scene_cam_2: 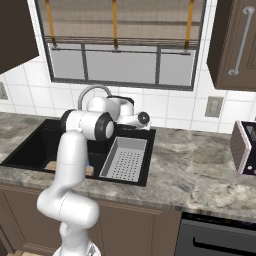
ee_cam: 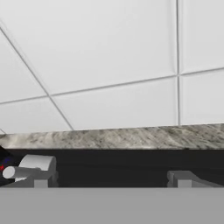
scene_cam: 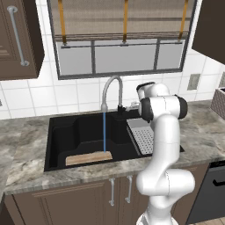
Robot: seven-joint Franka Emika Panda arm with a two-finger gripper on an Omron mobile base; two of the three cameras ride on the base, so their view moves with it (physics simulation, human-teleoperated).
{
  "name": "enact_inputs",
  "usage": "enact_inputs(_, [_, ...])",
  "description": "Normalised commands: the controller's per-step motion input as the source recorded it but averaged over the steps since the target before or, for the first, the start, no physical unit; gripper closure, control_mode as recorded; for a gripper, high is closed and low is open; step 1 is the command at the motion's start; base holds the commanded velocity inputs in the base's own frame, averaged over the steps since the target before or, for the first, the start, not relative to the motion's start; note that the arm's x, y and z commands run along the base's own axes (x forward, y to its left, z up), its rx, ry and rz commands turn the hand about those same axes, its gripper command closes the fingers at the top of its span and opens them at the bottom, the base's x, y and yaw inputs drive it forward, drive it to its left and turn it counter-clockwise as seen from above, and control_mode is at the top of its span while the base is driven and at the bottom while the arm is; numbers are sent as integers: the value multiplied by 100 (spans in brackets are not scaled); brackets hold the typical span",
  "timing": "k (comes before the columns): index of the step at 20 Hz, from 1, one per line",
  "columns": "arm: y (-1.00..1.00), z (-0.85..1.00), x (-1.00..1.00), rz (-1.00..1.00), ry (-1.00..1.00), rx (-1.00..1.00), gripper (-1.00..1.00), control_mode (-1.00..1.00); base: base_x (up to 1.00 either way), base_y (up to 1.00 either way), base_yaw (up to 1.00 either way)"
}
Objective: Turn on the sink faucet with hot water and rinse the cutting board for ten seconds, then turn off the faucet. Push the cutting board to reach the water if necessary.
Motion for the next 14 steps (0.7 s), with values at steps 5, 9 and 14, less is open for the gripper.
enact_inputs(5, [0, 4, 0, 0, -1, 0, -100, -100, 0, 0, 0])
enact_inputs(9, [0, 8, 0, 0, 0, 0, -100, -100, 0, 0, 0])
enact_inputs(14, [0, 1, 3, 0, 0, 0, -100, -100, 0, 0, 0])
